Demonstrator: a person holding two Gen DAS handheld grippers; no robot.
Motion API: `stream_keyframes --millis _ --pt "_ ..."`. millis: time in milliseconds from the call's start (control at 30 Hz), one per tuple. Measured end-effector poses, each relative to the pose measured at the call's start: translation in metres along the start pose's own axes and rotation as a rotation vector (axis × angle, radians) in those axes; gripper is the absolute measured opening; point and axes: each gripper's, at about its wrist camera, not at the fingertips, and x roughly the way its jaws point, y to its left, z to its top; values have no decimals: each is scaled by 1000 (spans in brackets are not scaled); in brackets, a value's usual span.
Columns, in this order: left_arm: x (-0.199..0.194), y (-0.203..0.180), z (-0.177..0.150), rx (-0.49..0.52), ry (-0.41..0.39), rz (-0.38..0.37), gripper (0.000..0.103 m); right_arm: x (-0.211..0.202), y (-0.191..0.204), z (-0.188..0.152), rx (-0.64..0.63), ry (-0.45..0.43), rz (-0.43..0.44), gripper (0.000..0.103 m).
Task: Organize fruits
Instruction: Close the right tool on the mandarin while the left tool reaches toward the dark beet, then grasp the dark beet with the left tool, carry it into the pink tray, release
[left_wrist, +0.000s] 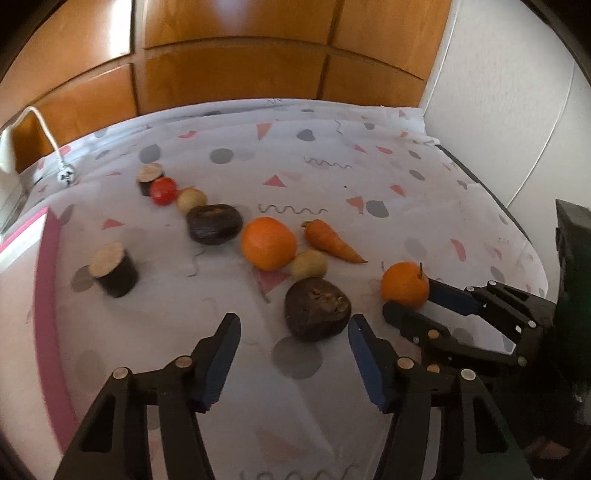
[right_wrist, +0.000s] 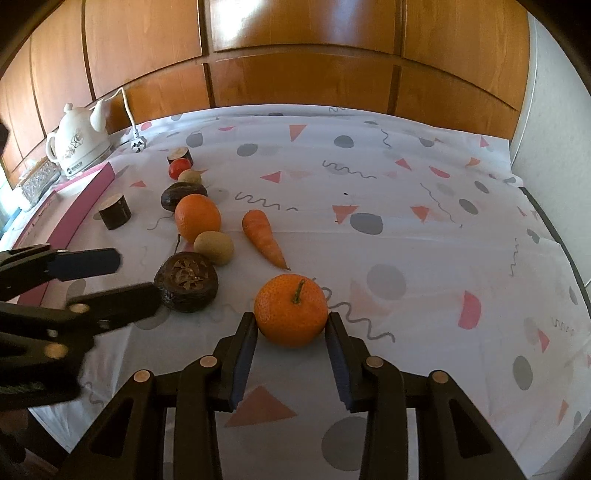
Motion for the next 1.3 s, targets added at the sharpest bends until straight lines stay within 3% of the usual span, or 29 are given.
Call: stream_keyframes --millis 200,400,533,667,867,1033,1300 --pt "18 -8 5 16 20 -7 60 2 -2 -3 -3 6 6 39" --pt "27 -8 6 -2 16 -27 46 3 -2 -3 -18 3 3 43" --pt "24 -1 3 -27 4 -46 45 5 0 -1 -32 -1 1 49" --pt "16 6 -2 -46 -4 -26 45 7 4 1 -47 -7 7 42" --pt "-10 26 -14 -92 -45 53 45 8 6 1 -44 -5 7 39" --pt "-43 55 -19 -180 -106 140 45 9 3 2 -27 6 27 39" --pt "-90 116 -33 -342 -183 311 45 9 10 4 -49 17 -18 39"
